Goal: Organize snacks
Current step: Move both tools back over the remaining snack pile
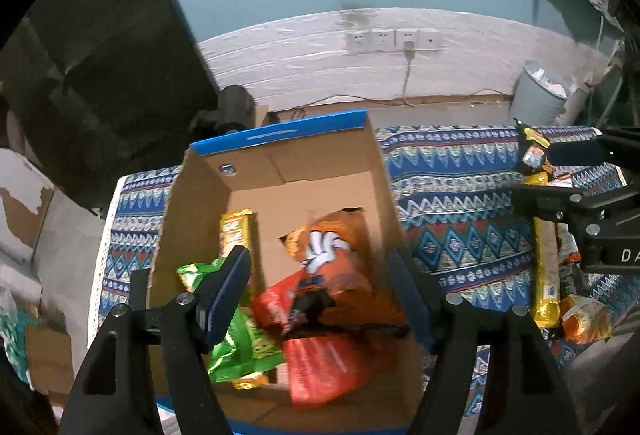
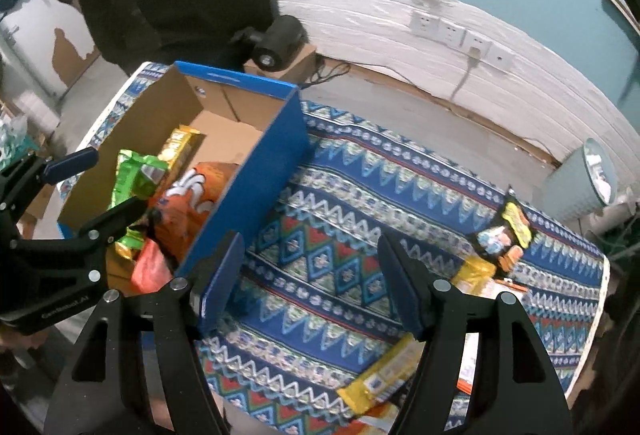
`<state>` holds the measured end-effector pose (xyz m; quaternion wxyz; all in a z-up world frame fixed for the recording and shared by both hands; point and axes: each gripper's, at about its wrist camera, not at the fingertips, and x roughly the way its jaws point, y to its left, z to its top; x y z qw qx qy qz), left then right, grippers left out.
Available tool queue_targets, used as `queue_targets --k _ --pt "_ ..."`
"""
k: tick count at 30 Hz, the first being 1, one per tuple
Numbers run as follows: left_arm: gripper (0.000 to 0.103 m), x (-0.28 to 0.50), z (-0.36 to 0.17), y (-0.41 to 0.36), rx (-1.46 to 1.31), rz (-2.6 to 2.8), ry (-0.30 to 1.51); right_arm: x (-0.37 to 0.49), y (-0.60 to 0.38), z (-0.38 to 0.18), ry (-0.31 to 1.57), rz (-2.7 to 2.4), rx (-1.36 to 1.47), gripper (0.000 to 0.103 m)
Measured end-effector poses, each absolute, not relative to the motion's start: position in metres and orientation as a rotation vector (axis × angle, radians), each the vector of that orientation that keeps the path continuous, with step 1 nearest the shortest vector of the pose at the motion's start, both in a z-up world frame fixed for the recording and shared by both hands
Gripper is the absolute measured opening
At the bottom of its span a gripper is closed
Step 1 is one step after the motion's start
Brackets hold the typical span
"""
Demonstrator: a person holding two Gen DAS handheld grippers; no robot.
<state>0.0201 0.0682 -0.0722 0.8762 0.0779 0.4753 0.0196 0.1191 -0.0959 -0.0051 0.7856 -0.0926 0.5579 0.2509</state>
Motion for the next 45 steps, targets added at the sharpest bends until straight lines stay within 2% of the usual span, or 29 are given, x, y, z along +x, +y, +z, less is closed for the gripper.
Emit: queue_targets --k 17,29,45 --pt "0.073 0.036 -0.096 -0.002 0.226 -0.079 1.056 0.123 -0.188 -0.015 1.224 0.399 -0.147 0.075" --pt "0.073 0.053 -0.124 -0.056 0.239 -0.168 1.127 0.123 -0.269 -0.069 1.350 0.245 -0.087 0.075" --pt "0.073 0.065 -0.150 -0.076 0.260 -0.181 1.176 0.122 -0.268 -0.137 1.473 0.227 -0.142 0.075"
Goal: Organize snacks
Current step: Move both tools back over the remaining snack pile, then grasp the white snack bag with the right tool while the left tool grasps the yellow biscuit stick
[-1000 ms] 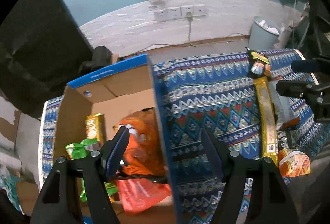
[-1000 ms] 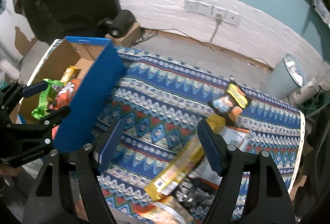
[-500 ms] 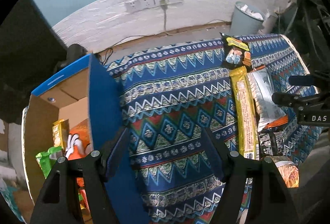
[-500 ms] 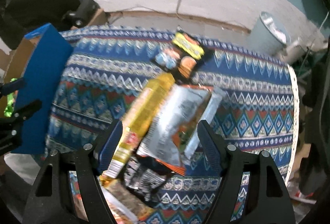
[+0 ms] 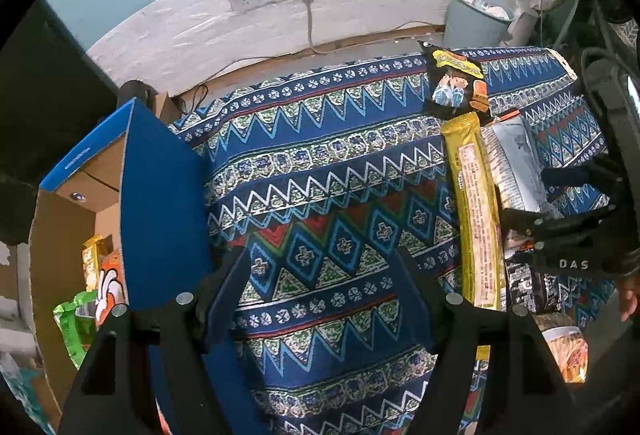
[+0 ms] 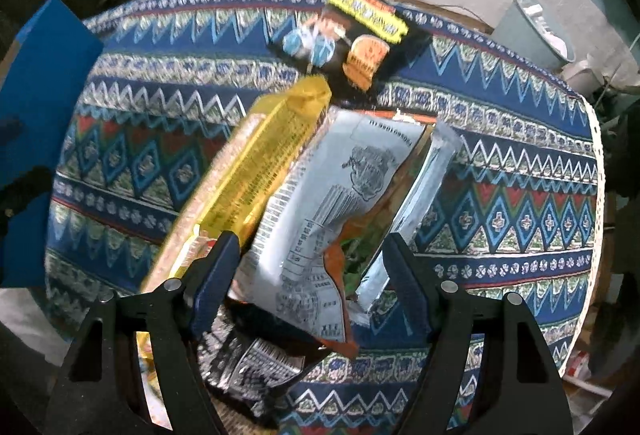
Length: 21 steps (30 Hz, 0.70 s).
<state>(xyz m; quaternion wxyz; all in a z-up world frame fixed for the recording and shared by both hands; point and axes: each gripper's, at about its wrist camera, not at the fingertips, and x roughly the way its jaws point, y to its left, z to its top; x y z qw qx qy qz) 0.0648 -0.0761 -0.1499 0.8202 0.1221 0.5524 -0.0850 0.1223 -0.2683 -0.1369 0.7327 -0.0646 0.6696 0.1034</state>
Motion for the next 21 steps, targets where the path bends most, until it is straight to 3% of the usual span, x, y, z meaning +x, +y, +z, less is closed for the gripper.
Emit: queue_targets --k 2,3,6,13,21 --pt "0.073 0.067 -0.150 -0.080 0.256 -0.188 1.178 0.122 -0.271 -0.140 1.475 0.239 -0.128 0.062" --pt "0.073 0.068 -0.151 -0.083 0.254 -0.194 1.177 0.122 -0.274 -0.141 1.479 0.243 -0.119 0.044" --pt "0.073 0.071 -0.152 -0.093 0.253 -0.214 1.180 0.122 -0.284 -0.138 1.469 0.220 -0.155 0.032" --pt "0.073 0.076 -0.160 -0.124 0.252 -0.278 1.208 0.116 -0.331 -0.127 1.451 0.172 -0.101 0.026" --pt "0.076 0.078 -0.178 -0.158 0.236 -0.344 1.250 0.111 -0.368 -0.129 1.449 0.144 -0.045 0.026"
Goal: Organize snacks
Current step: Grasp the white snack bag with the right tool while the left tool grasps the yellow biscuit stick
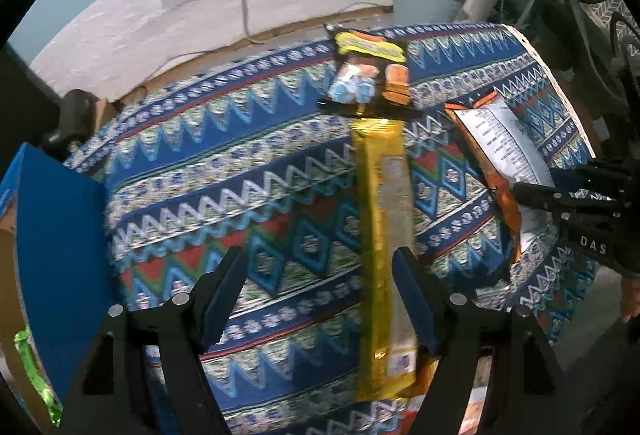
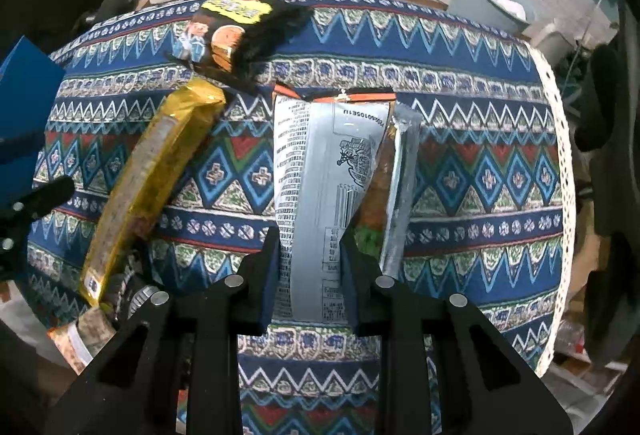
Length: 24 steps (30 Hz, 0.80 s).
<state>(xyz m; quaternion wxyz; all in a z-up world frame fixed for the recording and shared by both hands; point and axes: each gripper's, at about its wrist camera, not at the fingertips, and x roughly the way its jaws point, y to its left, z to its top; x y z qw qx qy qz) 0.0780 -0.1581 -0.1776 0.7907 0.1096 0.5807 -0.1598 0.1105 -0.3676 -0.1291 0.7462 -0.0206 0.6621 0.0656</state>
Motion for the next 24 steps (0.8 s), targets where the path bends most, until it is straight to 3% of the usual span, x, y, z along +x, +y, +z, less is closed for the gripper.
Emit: queue_targets --k 11,15,19,21,23,24 --pt "0.076 0.096 -0.213 -0.183 0.191 -0.351 1.359 0.105 -0.378 -0.134 1.433 0.170 0.056 0.028" --pt "0.076 0.095 -0.223 -0.190 0.220 -0.350 1.382 0.107 -0.375 -0.136 1.431 0.170 0.060 0.039" --pt "0.076 0.093 -0.230 -0.197 0.267 -0.362 1.367 0.112 -0.371 -0.141 1.420 0.159 0.046 0.039" --pt "0.067 0.093 -0.235 -0.201 0.268 -0.381 1.367 0.115 -0.366 -0.144 1.414 0.158 0.030 0.037" --pt "0.047 0.092 -0.239 -0.201 0.246 -0.413 1.386 0.115 -0.364 -0.142 1.405 0.154 0.012 0.031" --pt "0.044 0.091 -0.239 -0.200 0.253 -0.410 1.382 0.116 -0.362 -0.139 1.397 0.149 -0.001 0.029"
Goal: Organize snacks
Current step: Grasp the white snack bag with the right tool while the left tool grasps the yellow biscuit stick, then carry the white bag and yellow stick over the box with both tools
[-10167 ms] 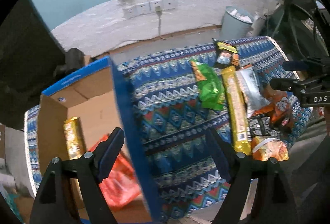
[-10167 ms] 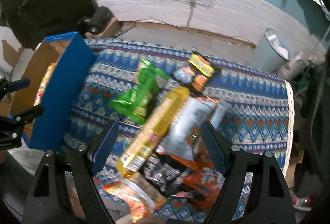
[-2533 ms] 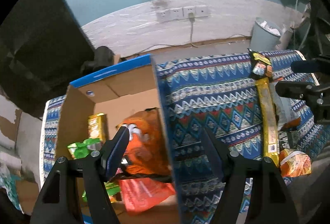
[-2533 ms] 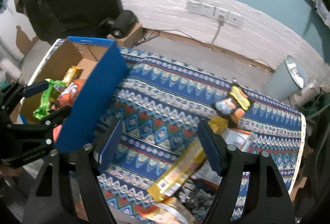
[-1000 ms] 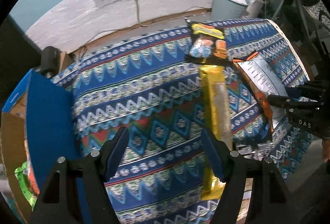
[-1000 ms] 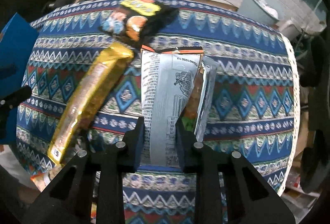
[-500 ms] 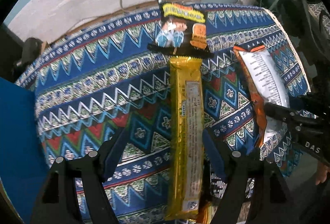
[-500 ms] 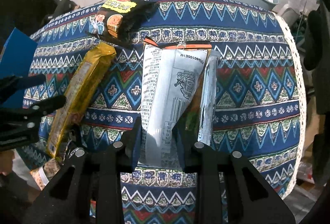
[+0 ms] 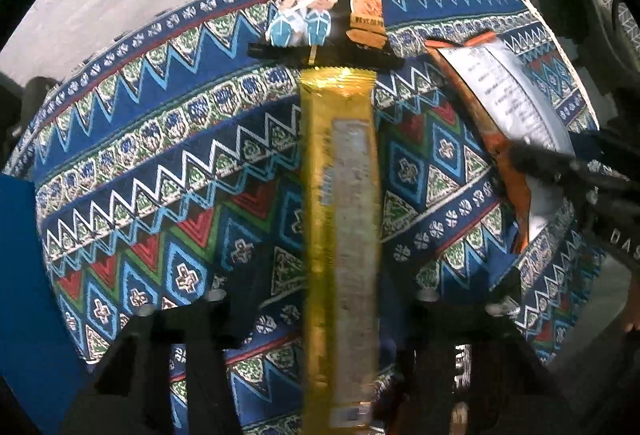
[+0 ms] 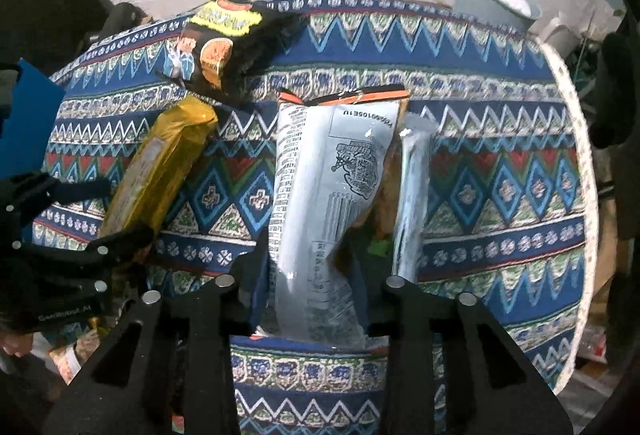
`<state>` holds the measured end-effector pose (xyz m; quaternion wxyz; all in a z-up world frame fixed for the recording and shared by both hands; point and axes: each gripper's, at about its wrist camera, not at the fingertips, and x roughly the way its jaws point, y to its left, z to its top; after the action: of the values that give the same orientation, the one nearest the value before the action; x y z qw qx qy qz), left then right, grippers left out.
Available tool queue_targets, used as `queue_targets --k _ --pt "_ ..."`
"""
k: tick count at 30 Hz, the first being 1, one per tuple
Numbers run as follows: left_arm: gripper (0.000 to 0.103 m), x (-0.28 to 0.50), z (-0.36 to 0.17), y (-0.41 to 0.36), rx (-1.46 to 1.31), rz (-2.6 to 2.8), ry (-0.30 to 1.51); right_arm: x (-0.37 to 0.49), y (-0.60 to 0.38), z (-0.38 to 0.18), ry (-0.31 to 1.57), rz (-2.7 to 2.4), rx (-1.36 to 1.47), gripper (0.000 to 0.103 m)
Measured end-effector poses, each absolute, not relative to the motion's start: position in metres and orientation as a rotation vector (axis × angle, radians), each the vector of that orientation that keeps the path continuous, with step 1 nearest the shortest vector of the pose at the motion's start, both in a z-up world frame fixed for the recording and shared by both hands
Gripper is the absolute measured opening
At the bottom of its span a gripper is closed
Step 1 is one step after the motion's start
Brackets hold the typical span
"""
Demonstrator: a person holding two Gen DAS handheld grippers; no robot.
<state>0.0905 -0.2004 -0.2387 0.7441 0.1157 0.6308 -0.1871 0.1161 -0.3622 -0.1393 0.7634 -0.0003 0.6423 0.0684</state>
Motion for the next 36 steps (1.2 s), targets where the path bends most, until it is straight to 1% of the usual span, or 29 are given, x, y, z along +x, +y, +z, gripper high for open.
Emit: queue_targets --k 1,4,13,25,36 --pt "0.032 0.092 -0.240 -0.200 0.261 -0.414 1.377 0.117 -0.361 -0.137 1.391 0.150 -0.005 0.026" --pt "0.029 0.090 -0.237 -0.197 0.272 -0.419 1.364 0.120 -0.362 -0.132 1.385 0.164 0.021 0.025" --pt "0.029 0.085 -0.214 -0.177 0.272 -0.388 1.322 0.120 -0.366 -0.110 1.360 0.181 0.037 0.025" --pt "0.029 0.065 -0.149 -0.141 0.280 -0.343 1.175 0.120 -0.343 -0.073 1.292 0.218 0.017 0.025" --pt "0.029 0.058 -0.109 -0.104 0.262 -0.288 1.072 0.120 -0.305 -0.033 1.208 0.299 -0.015 0.025"
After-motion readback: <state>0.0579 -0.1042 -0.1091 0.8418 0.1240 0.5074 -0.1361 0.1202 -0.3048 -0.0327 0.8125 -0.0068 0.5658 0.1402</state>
